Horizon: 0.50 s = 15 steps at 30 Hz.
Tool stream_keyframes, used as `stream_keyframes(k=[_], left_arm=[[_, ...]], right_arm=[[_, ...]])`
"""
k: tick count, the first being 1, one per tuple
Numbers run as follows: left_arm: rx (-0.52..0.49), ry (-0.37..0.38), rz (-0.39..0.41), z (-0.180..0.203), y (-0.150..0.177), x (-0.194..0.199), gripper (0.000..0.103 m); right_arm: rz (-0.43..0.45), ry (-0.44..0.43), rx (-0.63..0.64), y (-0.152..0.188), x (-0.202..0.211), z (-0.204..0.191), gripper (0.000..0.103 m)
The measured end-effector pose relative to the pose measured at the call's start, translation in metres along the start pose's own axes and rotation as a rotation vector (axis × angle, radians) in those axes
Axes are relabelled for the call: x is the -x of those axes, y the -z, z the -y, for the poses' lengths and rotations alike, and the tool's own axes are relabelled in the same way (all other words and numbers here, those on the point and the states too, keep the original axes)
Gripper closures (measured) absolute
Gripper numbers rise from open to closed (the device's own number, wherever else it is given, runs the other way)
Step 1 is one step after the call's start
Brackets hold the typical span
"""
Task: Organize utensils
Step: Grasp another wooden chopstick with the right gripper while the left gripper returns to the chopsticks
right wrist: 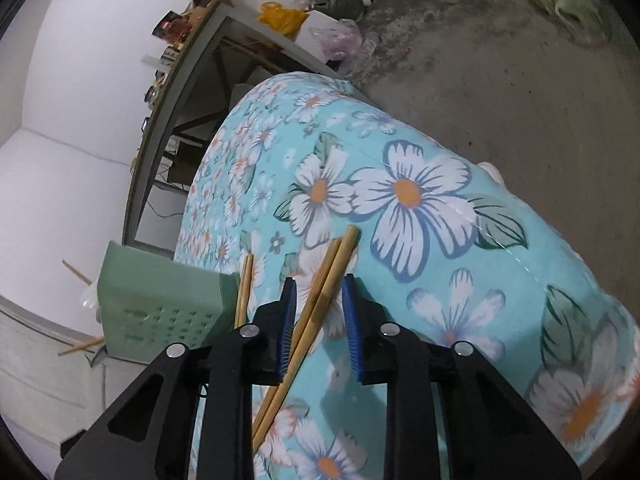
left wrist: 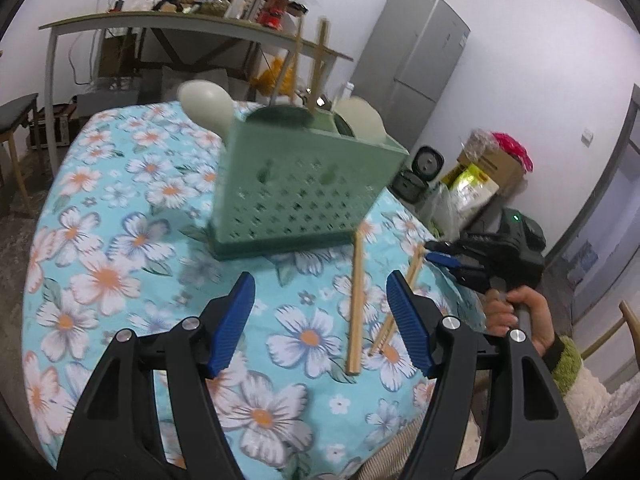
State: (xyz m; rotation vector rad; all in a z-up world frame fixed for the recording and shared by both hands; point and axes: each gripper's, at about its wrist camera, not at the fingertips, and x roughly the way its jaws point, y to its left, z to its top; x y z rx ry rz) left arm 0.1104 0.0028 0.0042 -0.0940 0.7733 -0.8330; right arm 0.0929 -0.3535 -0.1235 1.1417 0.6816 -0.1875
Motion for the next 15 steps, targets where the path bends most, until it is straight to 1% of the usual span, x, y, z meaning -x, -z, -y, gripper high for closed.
stream_keyframes(k=[3,4,11,15], left_arm=[[-0.013,0.012,-0.026,0.009,0.002,-0.01,0.038],[-0.017,0.017,-0.033,0.011,0.003,-0.013,0.038],[-0.055,0.028,-0.061,0.029,-0.001,-0.03,0.038],[-0.083,0.029,-0.078,0.042,-0.006,-0.044,0.038]], right_arm=[[0.004,-0.012,-0.011,-0.004,-0.007,0.003,0.088],[0.006,-0.015,-0.012,-0.005,-0.009,0.003,0.091],[0.008,-0.065,-0.004,-0.003,-0.007,0.01,0.092],[0.003,-0.073,0.015,-0.002,0.002,0.014,0.092]])
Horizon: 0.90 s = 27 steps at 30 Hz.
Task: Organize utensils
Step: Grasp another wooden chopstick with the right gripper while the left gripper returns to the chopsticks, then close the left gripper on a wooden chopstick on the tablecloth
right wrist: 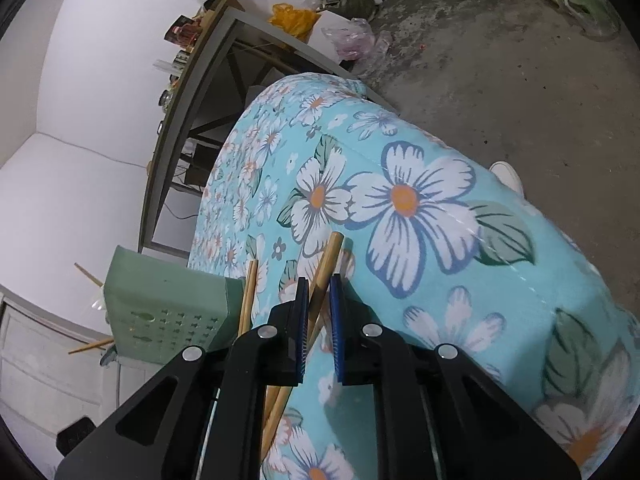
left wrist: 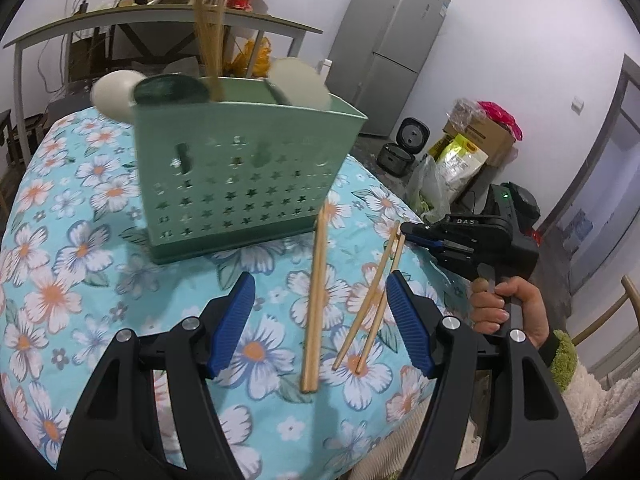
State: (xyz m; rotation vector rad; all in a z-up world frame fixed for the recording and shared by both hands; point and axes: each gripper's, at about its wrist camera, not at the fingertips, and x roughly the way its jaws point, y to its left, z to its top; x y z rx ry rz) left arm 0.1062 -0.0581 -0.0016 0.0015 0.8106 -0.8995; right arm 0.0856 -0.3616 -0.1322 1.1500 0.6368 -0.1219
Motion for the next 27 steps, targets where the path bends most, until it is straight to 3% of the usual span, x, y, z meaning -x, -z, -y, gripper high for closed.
stream_keyframes(k=[9,15,27], left_arm=[[-0.122,0.013,-0.084,0.036,-0.02,-0.054,0.039],[-0.223,0.03,-0.183,0.064,-0.035,-0.11,0.055],[-0.395,0.024,-0.318,0.097,-0.048,-0.199,0.063]], right_arm=[[0.007,0.045,0.086,0.003,0.027,0.006,0.091],[0.004,0.057,0.112,0.001,0.033,0.012,0.091],[-0.008,0.039,0.12,0.001,0.03,0.02,0.091]])
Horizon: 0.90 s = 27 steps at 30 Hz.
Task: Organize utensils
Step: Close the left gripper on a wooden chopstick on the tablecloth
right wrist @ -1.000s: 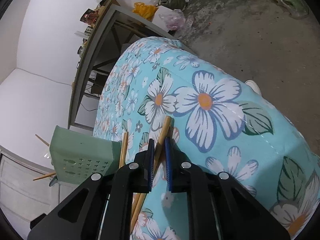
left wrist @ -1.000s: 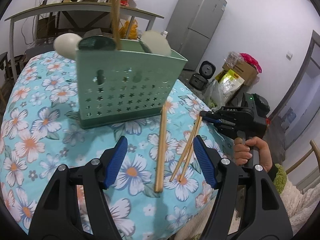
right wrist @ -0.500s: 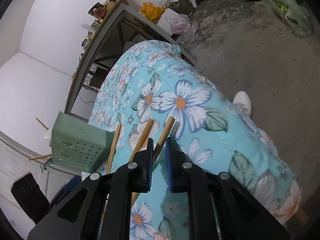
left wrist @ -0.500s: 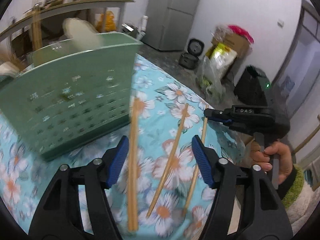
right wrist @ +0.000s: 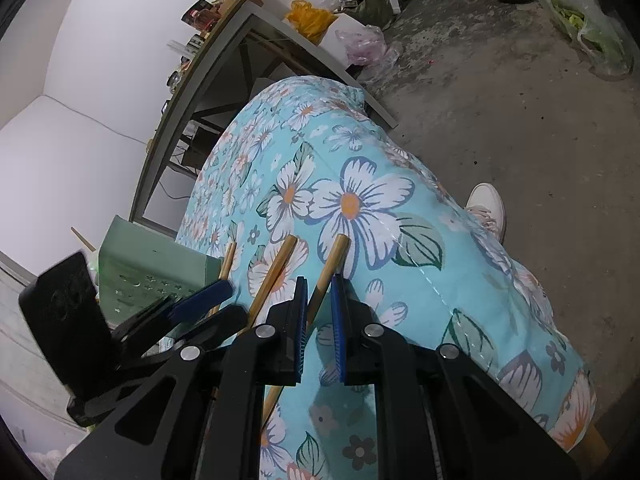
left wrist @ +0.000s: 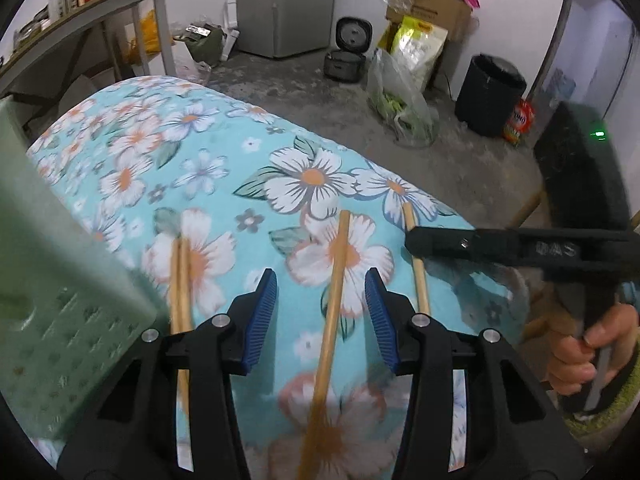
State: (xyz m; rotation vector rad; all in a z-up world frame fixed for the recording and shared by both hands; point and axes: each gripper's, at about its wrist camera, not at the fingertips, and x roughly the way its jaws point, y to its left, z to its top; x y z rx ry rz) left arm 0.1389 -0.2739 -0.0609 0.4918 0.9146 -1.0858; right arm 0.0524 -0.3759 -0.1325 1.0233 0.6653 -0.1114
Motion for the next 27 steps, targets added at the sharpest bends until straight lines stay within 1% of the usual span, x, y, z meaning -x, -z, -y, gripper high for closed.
stream_keyframes(k=[3,6,13,17,18,20,27], left_arm=[[-0.01,-0.008,-0.024,0.0,-0.005,-0.015,0.068],[-0.029,-0.017,-0.02,0.003,-0.008,-0.023,0.07],[-0.049,-0.041,-0.019,0.008,-0.013,-0.028,0.077],[-0.072,-0.057,-0.015,0.014,-0.012,-0.027,0.087],[-0.072,-0.058,-0.015,0.015,-0.012,-0.027,0.091],[-0.066,-0.06,-0.013,0.014,-0.012,-0.027,0.097],[-0.038,-0.07,0.011,0.009,-0.013,-0.018,0.097]], right_arm=[[-0.001,-0.001,0.0,-0.001,-0.001,0.0,0.091],[-0.003,0.0,0.002,-0.001,-0.003,0.0,0.091],[-0.004,-0.002,-0.003,-0.001,-0.003,0.0,0.091],[-0.004,0.0,-0.003,-0.002,-0.003,0.0,0.091],[-0.004,0.0,-0.004,-0.002,-0.003,0.0,0.091],[-0.003,0.001,-0.003,-0.002,-0.003,0.0,0.091],[-0.002,0.01,-0.005,-0.002,-0.003,-0.001,0.091]])
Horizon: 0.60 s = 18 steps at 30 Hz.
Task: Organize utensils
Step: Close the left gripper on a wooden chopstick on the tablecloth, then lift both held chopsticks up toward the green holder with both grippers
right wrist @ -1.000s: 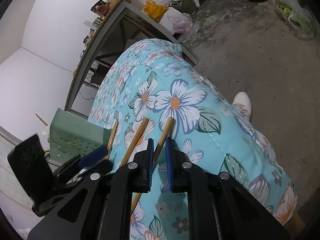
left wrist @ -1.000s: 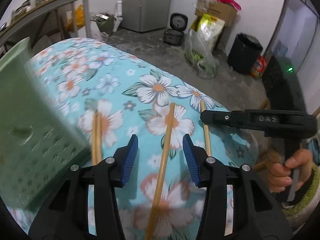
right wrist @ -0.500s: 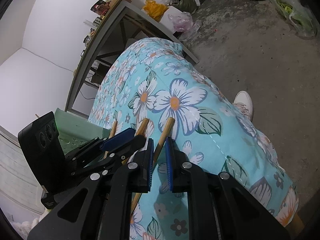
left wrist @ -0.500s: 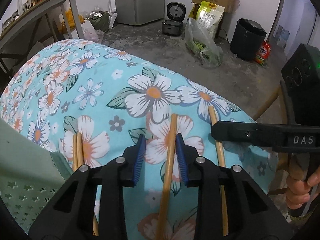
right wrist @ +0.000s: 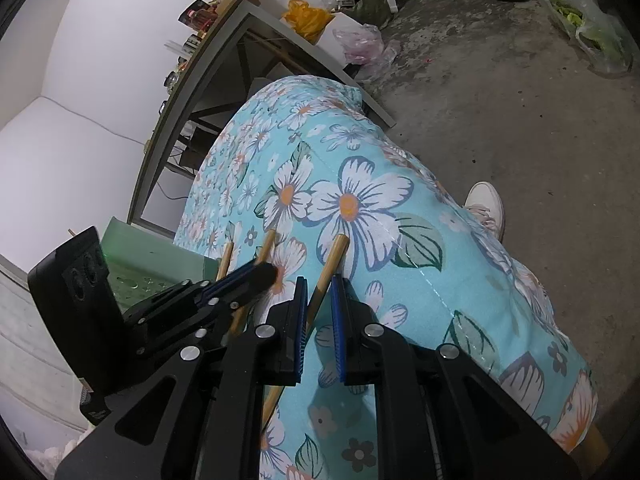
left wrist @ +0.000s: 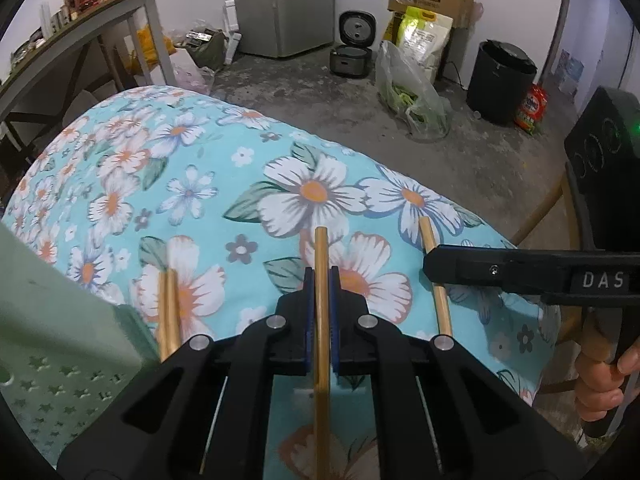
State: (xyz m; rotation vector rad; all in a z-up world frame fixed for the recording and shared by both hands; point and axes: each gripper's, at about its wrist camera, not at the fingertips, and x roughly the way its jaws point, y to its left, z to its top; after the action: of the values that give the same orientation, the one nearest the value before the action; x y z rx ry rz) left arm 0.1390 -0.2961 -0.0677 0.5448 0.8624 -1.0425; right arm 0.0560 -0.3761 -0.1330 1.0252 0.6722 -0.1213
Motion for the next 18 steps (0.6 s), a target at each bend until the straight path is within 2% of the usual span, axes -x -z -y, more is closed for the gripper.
stream_keyframes(k=[8,14,18], left_arm=[[0.077,-0.02,0.107,-0.012,0.002,0.057,0.097],[0.105,-0.027,0.203,-0.014,0.012,0.111,0.097],[0.141,-0.037,0.253,-0.02,0.022,0.141,0.097]], right_arm=[[-0.01,0.049,0.014,-0.001,-0.001,-0.011,0.09],[-0.015,0.081,0.029,-0.002,-0.004,-0.02,0.081],[-0.012,0.114,0.041,-0.002,-0.008,-0.025,0.08]])
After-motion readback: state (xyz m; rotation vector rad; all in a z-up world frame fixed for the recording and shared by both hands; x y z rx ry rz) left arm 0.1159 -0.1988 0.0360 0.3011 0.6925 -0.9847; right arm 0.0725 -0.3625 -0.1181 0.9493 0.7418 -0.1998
